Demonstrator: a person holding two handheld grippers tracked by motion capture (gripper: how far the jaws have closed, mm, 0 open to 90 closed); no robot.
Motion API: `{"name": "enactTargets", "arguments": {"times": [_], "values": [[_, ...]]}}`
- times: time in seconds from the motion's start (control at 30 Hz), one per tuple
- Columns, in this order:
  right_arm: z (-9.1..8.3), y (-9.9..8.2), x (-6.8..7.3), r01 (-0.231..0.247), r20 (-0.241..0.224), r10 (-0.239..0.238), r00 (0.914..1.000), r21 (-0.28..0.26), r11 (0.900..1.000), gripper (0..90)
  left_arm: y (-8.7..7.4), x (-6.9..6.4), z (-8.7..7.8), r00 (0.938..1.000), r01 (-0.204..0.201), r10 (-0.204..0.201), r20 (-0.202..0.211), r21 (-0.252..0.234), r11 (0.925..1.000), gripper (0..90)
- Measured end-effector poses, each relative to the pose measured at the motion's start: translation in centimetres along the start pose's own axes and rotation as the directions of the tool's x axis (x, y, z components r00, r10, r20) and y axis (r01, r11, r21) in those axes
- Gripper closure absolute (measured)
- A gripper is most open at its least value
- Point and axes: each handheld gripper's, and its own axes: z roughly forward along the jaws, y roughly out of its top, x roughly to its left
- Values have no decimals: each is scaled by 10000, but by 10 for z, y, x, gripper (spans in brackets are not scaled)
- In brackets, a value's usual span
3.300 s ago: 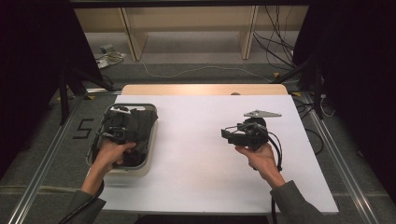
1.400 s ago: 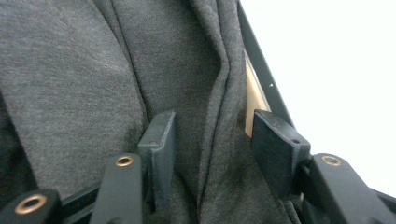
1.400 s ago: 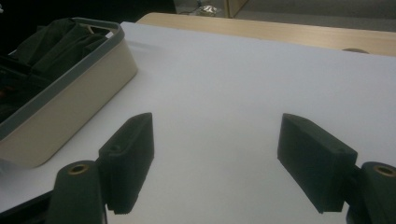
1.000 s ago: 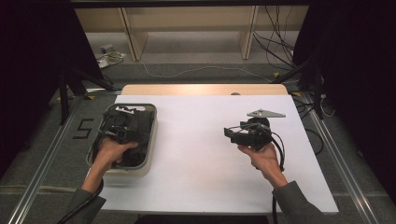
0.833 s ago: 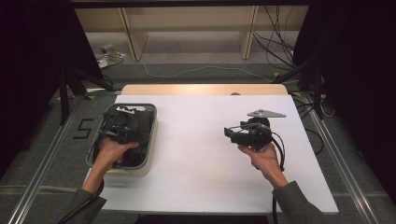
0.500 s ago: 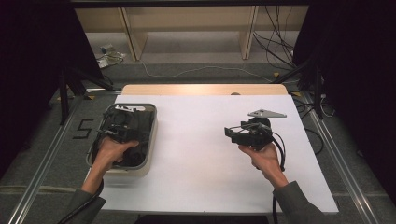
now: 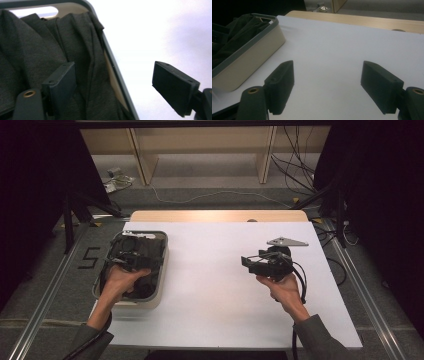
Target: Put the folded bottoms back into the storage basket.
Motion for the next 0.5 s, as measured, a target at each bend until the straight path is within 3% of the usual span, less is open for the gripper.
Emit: {"name": "enactTargets", "arguments": {"times": [0.5], "values": [[-2,-1,2,51,-55,-51,10000,-52,10000,254,1,-18,-4,9983,-192,218,533,-477,9987,170]]}}
